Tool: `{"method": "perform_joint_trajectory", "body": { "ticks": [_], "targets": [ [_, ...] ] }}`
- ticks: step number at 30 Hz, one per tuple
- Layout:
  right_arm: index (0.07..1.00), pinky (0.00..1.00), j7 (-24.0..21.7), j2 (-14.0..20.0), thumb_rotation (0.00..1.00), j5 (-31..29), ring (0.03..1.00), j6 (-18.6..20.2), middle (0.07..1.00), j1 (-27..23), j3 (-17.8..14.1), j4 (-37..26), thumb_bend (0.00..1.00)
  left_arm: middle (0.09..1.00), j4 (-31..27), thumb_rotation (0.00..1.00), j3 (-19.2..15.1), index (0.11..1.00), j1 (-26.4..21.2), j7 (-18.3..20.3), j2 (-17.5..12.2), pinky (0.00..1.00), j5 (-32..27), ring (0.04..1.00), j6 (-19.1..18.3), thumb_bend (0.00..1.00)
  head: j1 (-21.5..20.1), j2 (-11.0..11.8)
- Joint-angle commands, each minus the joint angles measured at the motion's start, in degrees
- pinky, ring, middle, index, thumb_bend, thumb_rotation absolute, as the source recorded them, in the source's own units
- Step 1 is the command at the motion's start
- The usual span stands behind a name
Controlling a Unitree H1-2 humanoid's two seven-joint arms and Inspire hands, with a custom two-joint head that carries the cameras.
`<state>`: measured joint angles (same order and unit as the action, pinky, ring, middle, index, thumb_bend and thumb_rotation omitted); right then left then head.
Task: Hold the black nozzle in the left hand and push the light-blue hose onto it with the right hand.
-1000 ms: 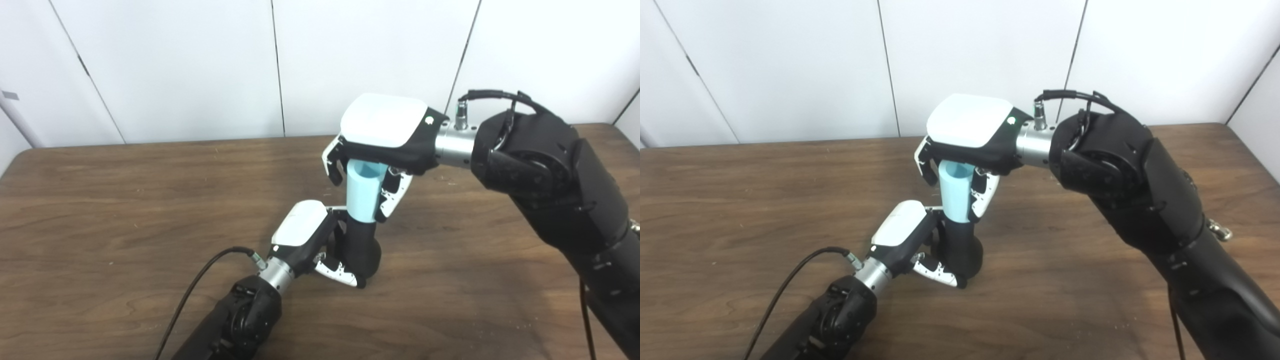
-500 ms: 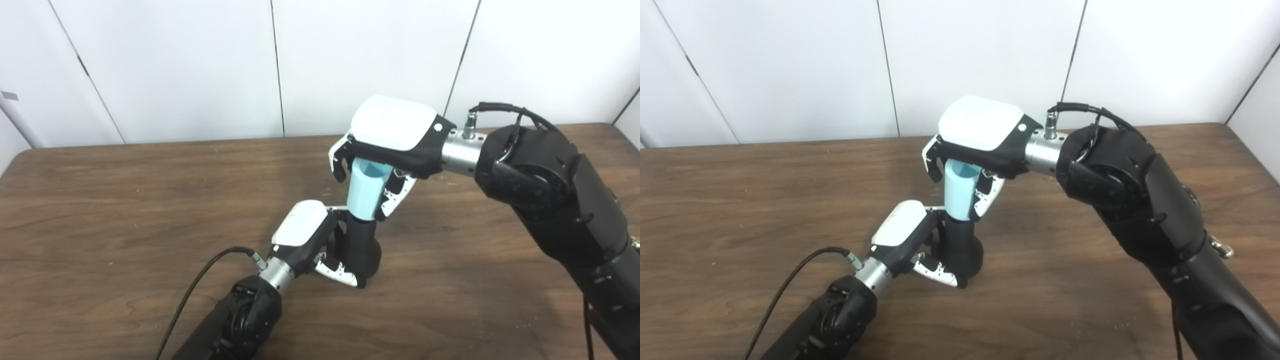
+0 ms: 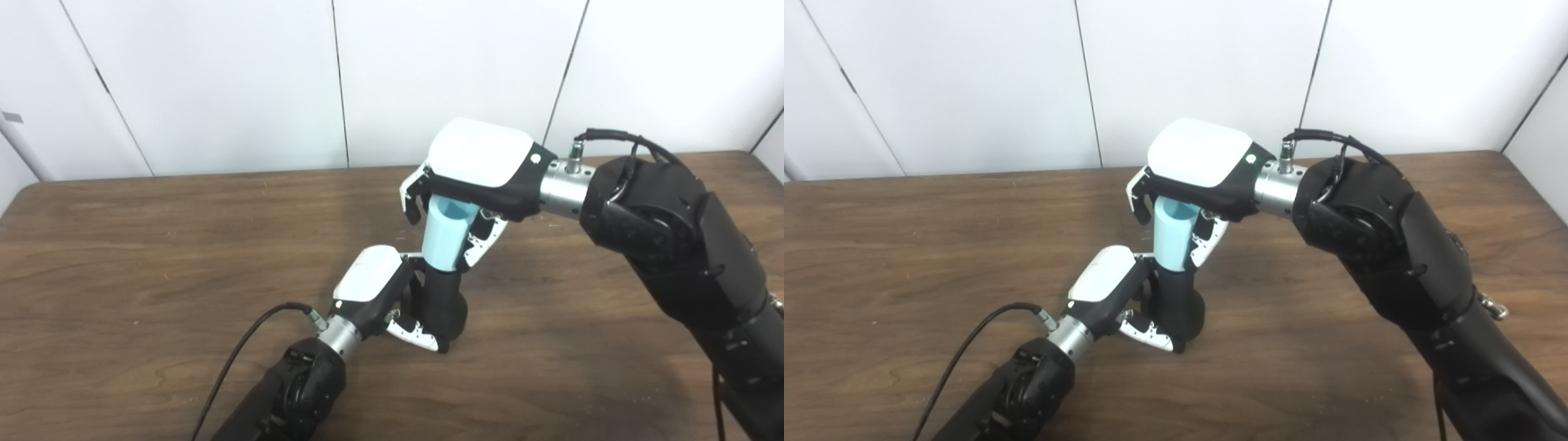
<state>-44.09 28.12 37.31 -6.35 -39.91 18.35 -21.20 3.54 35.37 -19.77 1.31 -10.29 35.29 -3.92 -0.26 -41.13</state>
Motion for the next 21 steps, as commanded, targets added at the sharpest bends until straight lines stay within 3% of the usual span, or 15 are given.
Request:
{"method": "perform_joint_trajectory", "body": {
  "ticks": [1, 11, 21],
  "targets": [
    [0.537, 0.22, 1.41, -0.05, 0.0, -0.92, 0.336, -0.21, 0.447, -2.56, -1.13, -1.14, 0.51, 0.47, 3.97, 0.0, 4.54, 0.487, 3.83, 9.4, 0.02, 0.44, 1.32, 0.429, -3.24, 0.53, -0.01, -0.04],
    [0.54, 0.23, -1.64, 0.01, 0.0, -3.85, 0.332, 1.04, 0.449, -2.96, -0.06, -1.99, 0.51, 0.463, 3.96, 0.0, 4.34, 0.491, 3.9, 9.21, 0.32, 0.42, 1.1, 0.421, -3.39, 0.53, -0.02, -0.29],
    [0.53, 0.28, -6.32, 2.46, 0.0, -5.0, 0.366, 0.11, 0.48, -4.62, 2.07, -1.58, 0.51, 0.476, 3.74, 0.0, 4.44, 0.482, 3.9, 9.3, 0.22, 0.43, 1.36, 0.443, -3.34, 0.53, -0.06, -0.52]
  ]
}}
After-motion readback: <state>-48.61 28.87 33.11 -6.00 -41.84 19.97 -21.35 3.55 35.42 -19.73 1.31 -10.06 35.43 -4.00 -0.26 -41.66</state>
